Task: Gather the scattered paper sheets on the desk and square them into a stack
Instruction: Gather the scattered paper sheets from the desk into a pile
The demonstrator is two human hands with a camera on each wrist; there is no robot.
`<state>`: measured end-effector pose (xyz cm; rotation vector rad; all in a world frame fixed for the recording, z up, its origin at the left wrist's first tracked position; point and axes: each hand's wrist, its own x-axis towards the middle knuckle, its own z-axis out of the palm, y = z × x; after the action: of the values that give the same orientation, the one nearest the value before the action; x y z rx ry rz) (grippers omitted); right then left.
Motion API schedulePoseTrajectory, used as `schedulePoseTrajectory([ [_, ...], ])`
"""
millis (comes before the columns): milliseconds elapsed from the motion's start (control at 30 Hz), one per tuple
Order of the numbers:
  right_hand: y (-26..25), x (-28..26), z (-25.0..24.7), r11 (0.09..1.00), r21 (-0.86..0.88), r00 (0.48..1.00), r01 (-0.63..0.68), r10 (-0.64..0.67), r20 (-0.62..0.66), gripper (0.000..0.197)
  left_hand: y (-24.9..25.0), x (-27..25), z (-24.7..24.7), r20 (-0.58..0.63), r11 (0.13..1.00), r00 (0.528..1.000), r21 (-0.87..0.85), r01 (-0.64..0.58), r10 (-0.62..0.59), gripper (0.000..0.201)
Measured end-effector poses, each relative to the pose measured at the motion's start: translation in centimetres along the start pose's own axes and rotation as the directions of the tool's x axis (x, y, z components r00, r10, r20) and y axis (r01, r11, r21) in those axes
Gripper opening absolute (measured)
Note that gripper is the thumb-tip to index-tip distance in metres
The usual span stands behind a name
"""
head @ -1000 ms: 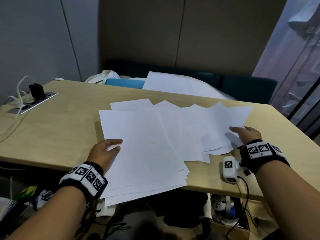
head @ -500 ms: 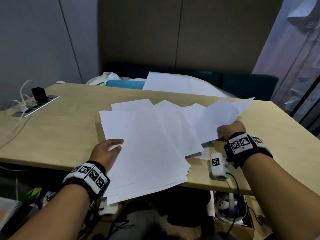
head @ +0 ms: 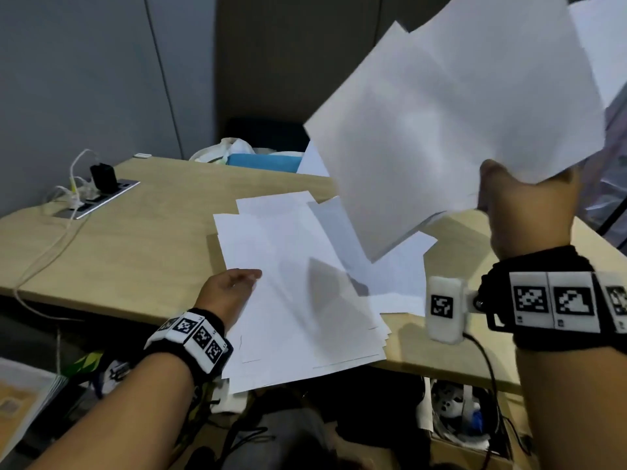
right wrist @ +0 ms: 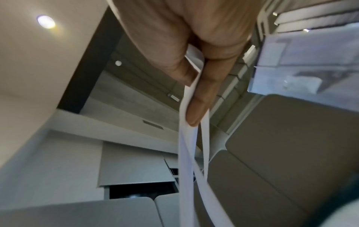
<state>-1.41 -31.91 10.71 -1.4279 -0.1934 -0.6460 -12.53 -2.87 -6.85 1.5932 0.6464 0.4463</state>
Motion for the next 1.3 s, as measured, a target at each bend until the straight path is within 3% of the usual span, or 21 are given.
schedulePoseTrajectory([
  [133, 3.9, -4.2, 1.7, 0.973, -0.04, 0.964, -0.227, 0.23, 0.132, 0.025, 1.3, -0.4, -0.1, 0.082, 0.978, 0.989, -0.157, 0.137, -0.125, 0.063],
  [267, 6.9, -8.4, 2.2, 0.881, -0.133, 0.851, -0.454, 0.473, 0.23, 0.013, 2.2, -1.8, -0.3, 0.185, 0.937, 0.963, -0.254, 0.24, -0.197, 0.09],
  [400, 7.3, -10.3, 2.0, 0.737, 0.004, 0.709, -0.676, 0.648, 0.277, 0.022, 2.2, -3.5, -0.2, 0.241, 0.891, 0.942, -0.335, 0.307, -0.234, 0.092],
  [500, 6.2, -10.1, 2.0, 0.627, 0.201, 0.653, -0.752, 0.669, 0.355, 0.031, 2.1, -4.6, 0.5, 0.271, 0.892, 0.937, -0.333, 0.305, -0.219, 0.084],
  [600, 4.4, -8.7, 2.3, 0.551, 0.343, 0.649, -0.761, 0.634, 0.42, 0.031, 1.9, -4.6, 0.3, 0.184, 0.916, 0.955, -0.289, 0.28, -0.234, 0.081],
  [700, 1.9, -7.1, 2.0, 0.536, 0.395, 0.665, -0.746, 0.623, 0.411, 0.015, 1.6, -4.4, 0.3, 0.159, 0.922, 0.955, -0.26, 0.286, -0.251, 0.087],
  [800, 0.9, -6.2, 1.5, 0.526, 0.463, 0.698, -0.714, 0.593, 0.402, 0.012, 2.3, -5.0, 0.8, 0.124, 0.929, 0.962, -0.255, 0.269, -0.244, 0.071],
  [900, 1.9, -6.4, 1.2, 0.572, 0.46, 0.731, -0.679, 0.588, 0.347, 0.031, 2.3, -5.1, 1.2, 0.098, 0.912, 0.964, -0.314, 0.265, -0.247, 0.067],
  [1000, 4.1, -7.3, 0.9, 0.653, 0.381, 0.755, -0.655, 0.589, 0.288, 0.036, 2.2, -5.1, 1.0, 0.117, 0.891, 0.96, -0.357, 0.281, -0.255, 0.085],
  [1133, 7.7, -9.4, 0.2, 0.684, 0.177, 0.705, -0.708, 0.671, 0.231, 0.033, 2.3, -5.5, 0.9, 0.188, 0.89, 0.959, -0.369, 0.268, -0.211, 0.1],
  [1200, 8.8, -10.2, 0.2, 0.669, 0.122, 0.678, -0.733, 0.704, 0.214, 0.033, 2.5, -5.6, 1.1, 0.223, 0.883, 0.958, -0.394, 0.256, -0.179, 0.091],
  [1300, 9.6, -11.4, 0.5, 0.604, 0.095, 0.606, -0.791, 0.753, 0.258, 0.044, 2.7, -5.3, 1.8, 0.198, 0.938, 0.971, -0.289, 0.191, -0.137, 0.06],
])
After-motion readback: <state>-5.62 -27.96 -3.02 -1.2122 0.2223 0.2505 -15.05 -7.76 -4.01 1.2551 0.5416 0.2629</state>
